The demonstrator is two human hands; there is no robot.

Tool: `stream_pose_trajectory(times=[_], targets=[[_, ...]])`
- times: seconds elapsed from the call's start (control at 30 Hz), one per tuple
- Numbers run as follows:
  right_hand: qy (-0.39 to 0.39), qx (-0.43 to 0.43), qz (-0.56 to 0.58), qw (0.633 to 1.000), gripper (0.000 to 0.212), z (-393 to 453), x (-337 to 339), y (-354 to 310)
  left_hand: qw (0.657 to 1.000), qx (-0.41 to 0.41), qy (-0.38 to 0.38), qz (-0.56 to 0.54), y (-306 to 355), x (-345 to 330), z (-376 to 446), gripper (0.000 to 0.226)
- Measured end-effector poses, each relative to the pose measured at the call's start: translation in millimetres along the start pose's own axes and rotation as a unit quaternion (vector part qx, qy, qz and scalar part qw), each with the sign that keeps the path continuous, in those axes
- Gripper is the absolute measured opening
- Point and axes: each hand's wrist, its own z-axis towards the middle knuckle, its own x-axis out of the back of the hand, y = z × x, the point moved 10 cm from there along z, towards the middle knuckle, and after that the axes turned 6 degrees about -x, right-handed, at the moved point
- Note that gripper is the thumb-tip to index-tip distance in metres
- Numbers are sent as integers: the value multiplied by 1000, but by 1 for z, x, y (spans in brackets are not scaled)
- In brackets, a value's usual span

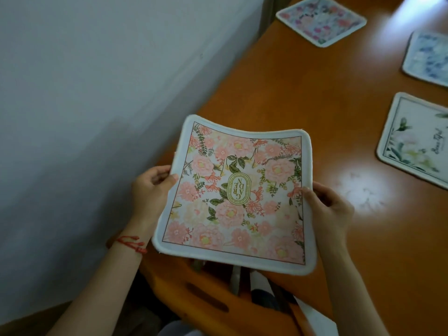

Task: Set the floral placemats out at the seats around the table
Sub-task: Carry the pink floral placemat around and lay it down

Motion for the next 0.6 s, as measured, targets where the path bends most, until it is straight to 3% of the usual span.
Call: stream_pose_trajectory(times=[0.3,0.6], targets=[[103,-61,-9,993,25,17,-2,37,990,-14,-138,38,-19,-70,76,16],[172,-118,-5,978,24,34,0,77,976,-16,-204,69,-42,-131,106,19]])
